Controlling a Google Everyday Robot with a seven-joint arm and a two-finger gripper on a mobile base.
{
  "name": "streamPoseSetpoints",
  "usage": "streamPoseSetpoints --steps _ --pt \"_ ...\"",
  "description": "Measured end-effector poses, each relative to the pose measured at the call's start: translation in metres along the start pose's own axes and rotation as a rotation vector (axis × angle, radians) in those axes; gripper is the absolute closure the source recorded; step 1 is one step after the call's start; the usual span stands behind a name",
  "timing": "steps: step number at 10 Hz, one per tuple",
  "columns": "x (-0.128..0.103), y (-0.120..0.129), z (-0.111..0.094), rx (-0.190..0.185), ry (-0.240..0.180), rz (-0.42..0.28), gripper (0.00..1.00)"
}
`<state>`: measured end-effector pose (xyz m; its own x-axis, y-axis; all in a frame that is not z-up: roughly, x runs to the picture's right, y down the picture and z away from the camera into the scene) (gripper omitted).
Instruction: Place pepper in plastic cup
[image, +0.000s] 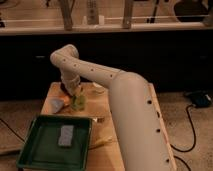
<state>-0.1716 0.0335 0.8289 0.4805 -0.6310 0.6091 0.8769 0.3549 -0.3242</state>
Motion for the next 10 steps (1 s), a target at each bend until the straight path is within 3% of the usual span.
streamPoseSetpoints --steps 4,5,10 --pt "0.005 0.003 0.005 -0.009 -0.012 0.013 1.00" --pt "0.005 0.003 0.007 -0.013 -0.017 0.016 0.95" --pt "0.002 0.004 0.014 -0.028 -0.046 0.019 0.47"
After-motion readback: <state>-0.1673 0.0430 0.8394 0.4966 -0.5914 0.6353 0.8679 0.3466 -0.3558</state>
